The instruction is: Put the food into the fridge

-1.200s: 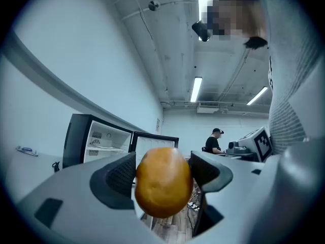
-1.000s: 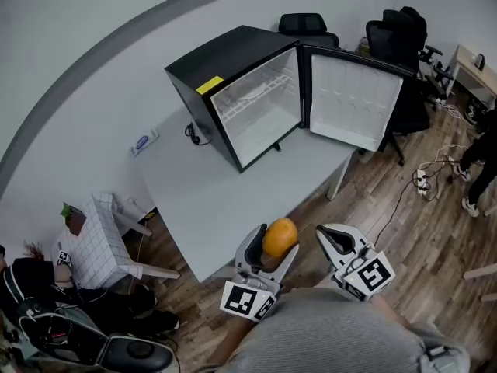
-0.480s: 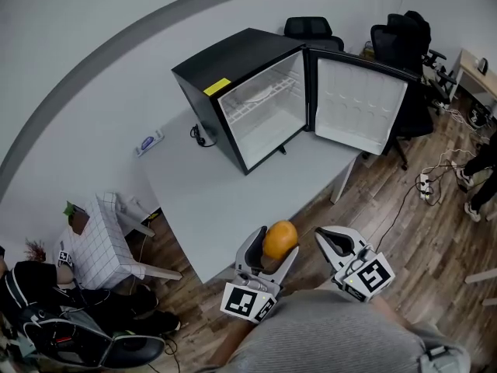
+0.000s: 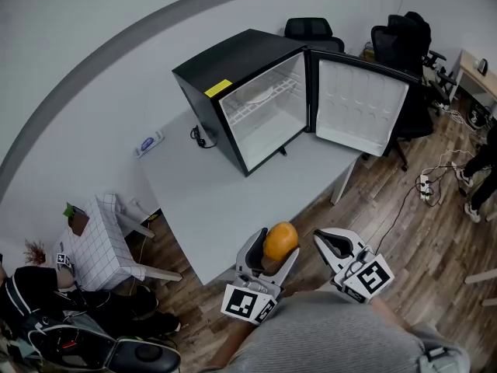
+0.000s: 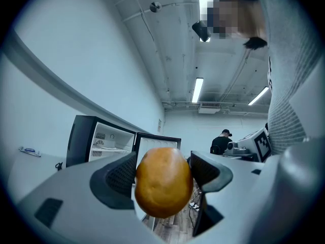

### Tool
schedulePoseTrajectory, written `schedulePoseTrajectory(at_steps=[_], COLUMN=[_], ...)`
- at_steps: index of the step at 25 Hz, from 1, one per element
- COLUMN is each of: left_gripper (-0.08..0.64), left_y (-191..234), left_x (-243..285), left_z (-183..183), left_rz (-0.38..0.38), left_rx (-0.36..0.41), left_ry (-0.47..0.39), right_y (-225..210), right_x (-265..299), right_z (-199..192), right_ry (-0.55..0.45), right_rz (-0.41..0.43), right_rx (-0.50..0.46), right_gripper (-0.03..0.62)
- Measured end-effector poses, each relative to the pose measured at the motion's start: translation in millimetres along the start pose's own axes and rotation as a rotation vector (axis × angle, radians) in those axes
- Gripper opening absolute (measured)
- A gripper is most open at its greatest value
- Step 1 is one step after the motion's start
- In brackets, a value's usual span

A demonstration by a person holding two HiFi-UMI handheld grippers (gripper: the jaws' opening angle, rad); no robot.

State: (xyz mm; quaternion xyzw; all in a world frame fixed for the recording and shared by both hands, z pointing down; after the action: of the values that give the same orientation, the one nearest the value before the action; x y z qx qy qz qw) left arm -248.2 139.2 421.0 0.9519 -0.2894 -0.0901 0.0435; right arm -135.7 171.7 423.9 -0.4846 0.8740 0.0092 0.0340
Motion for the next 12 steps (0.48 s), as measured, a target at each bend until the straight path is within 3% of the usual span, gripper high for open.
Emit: schedulePoseTrajectory(at_steps=[7,12], left_gripper=[0.347,0.347], left_y=[0.7,4.9], left_x=[2.1,-1.1], left_z=[9.3,1.7], left_rz=[-0.005,0.005], left_rx=[-0.005,-0.009], left_ry=[-0.037,-0.005], right_y=[0.8,1.5], right_x=[4.8,7.5], right_z=[-0.3,-3.2], right_ry=[0.001,0.007], right_rz=[0.000,0.001], right_rx=[0.011,0.016], right_gripper=[0.012,0.012])
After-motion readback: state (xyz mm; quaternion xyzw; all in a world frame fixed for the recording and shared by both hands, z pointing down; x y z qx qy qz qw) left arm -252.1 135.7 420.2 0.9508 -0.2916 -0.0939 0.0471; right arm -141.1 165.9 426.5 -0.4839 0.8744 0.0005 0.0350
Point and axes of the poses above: the fingertips, and each gripper's own axes: x forward along the fingers, y to its left, z out of its top, the point moved 3 cm from there along -x, backward along the fingers, and after that the axes turned 2 degrees about -y, right-handed, at the moved point
